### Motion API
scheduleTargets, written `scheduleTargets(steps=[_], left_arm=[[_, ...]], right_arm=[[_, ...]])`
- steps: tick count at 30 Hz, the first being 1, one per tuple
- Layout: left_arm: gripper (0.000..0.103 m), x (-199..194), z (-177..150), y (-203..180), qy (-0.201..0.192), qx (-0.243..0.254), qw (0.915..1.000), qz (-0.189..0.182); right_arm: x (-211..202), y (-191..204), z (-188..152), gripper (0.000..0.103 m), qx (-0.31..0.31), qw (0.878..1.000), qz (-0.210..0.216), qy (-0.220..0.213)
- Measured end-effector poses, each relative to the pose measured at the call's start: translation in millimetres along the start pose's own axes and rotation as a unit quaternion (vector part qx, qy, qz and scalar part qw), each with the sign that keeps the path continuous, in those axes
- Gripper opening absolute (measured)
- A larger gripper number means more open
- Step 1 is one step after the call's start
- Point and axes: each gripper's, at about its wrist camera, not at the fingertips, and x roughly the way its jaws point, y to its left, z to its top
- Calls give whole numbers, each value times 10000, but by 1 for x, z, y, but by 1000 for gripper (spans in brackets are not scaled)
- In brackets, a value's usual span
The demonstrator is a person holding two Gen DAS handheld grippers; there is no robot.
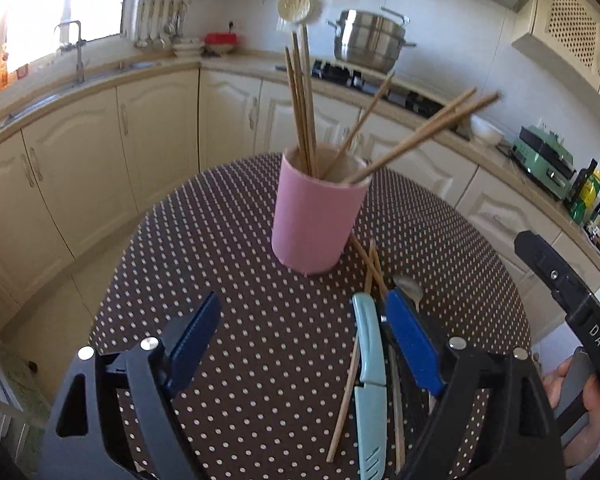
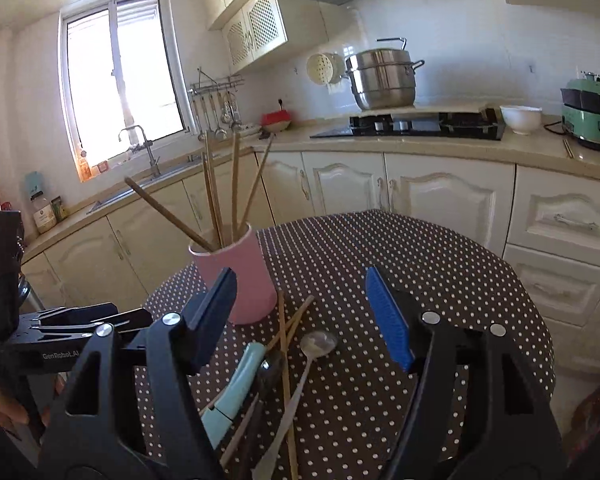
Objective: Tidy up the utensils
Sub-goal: 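Close the left tool on the pale blue knife while the right tool lowers toward the spoons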
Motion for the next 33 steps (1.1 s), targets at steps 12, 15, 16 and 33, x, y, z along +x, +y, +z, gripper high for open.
scheduleTargets(steps=[12, 15, 16, 33], left_arm=[[59, 74, -26, -32, 1653, 258, 9855, -298], [54, 83, -29, -39, 1758, 347, 9836, -219], [50, 83, -28, -42, 1756, 387, 9835, -199], [20, 76, -25, -36, 1538, 26, 9867, -530]], right_arm=[[31, -26, -45, 67, 182, 9933, -47, 1137], [34, -24, -46, 67, 75, 9917, -76, 1283], [35, -23, -46, 67, 44, 9911, -67, 1326], [67, -13, -54, 66, -158, 9750, -132, 2213]])
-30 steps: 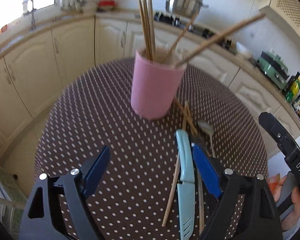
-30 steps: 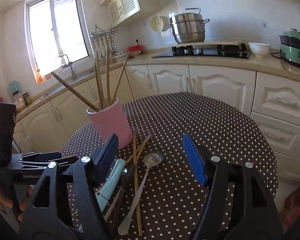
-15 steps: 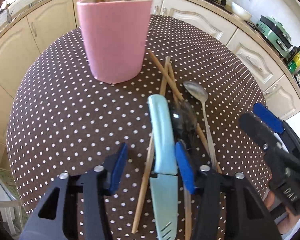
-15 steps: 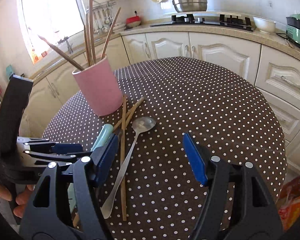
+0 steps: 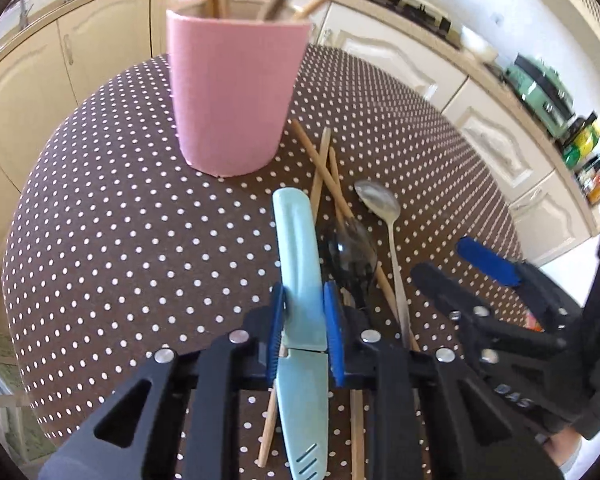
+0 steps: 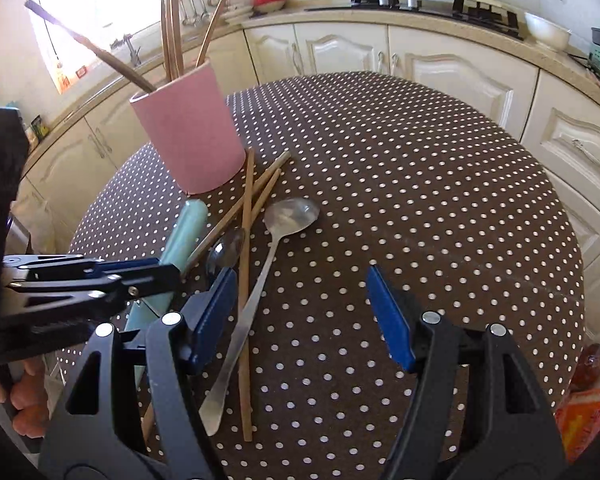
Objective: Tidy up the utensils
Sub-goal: 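Close the left tool on the pale blue knife while the right tool lowers toward the spoons, then close the right tool on a metal spoon handle and lift it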
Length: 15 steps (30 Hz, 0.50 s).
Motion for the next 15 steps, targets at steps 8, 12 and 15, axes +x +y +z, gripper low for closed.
scheduleTargets(steps=[8, 12, 15], left_arm=[[20, -31, 1, 26, -356, -228, 9991, 47], [20, -37, 1, 34, -422, -337, 9985, 78], [20, -41, -1, 42, -453, -410, 9981, 38]], right_arm=[[24, 11, 15, 37, -40, 9989, 101, 462], [39, 15, 21, 26, -54, 9972, 61, 741], [43, 20, 20, 9, -187, 9968, 23, 772]])
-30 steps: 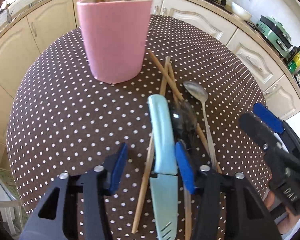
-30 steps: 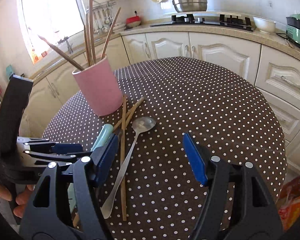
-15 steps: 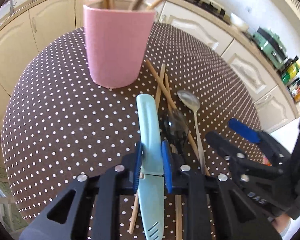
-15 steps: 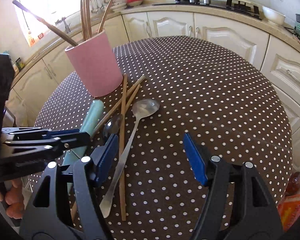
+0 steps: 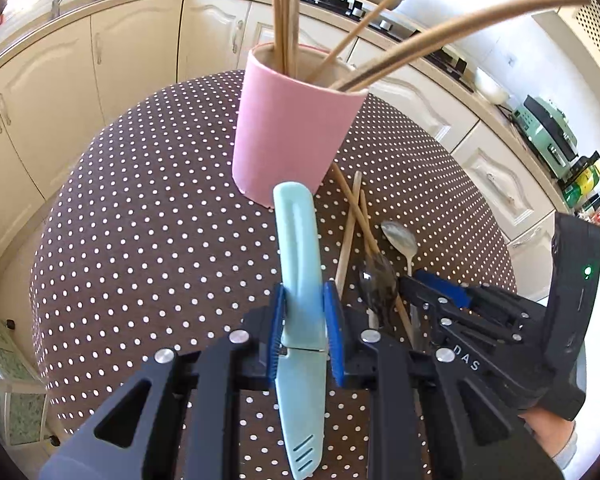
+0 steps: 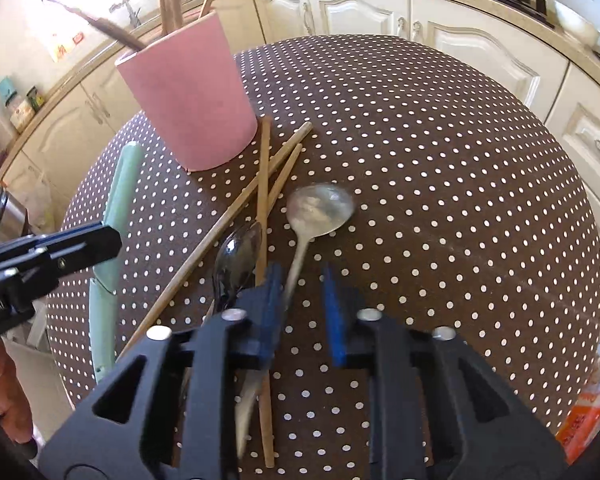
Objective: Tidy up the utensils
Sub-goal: 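Close the right tool on a metal spoon handle and lift it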
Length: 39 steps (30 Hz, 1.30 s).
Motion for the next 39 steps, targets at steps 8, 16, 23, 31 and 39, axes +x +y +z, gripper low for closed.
scheduleTargets(steps=[8, 16, 23, 31, 39], left_arm=[[19, -14, -4, -4, -369, -87, 9990, -247], [19, -44, -4, 3, -737, -137, 9960, -496], [19, -40, -1, 7, -565, -206, 9974, -403], [19, -17, 0, 13, -322, -329, 9985, -302], [19, -11, -1, 16, -317, -395, 9980, -383]], right_arm=[[-20, -10, -10, 4, 151, 9991, 234, -329], [-55, -11, -18, 2, 127, 9956, 450, -813], [-33, 1, -9, 3, -43, 9993, 105, -356], [-10, 19, -5, 43, -434, 9987, -264, 33], [-2, 27, -4, 6, -864, 9946, -547, 184]])
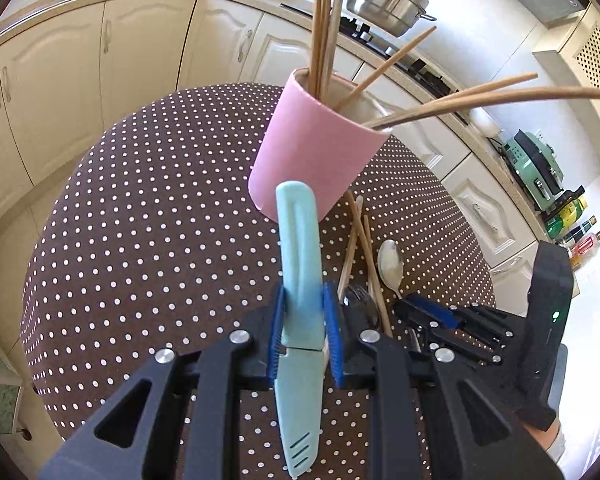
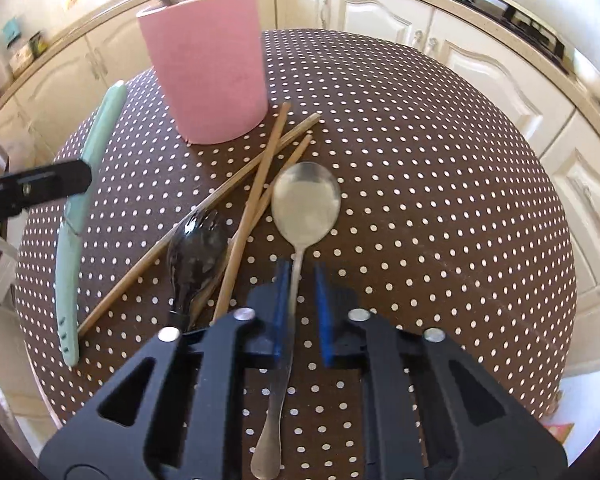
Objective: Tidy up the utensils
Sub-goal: 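Close the right tool on a metal spoon handle and lift it, then carry the spoon up toward the pink cup while the left tool holds the knife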
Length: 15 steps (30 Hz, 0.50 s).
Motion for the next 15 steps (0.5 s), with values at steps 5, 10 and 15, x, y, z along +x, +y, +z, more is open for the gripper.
scheduleTargets(steps=[5, 10, 15], left_arm=[[19, -11, 1, -2, -164, 78, 9997, -163], [19, -26, 3, -2, -382, 118, 9988, -278], [19, -42, 7, -2, -571, 71, 9977, -356]], right_arm=[[-5, 0, -5, 3, 156, 9994, 250, -200], [-34, -9, -17, 3, 367, 9949, 513, -785], [-66, -12, -18, 3, 485, 9871, 778, -1313]])
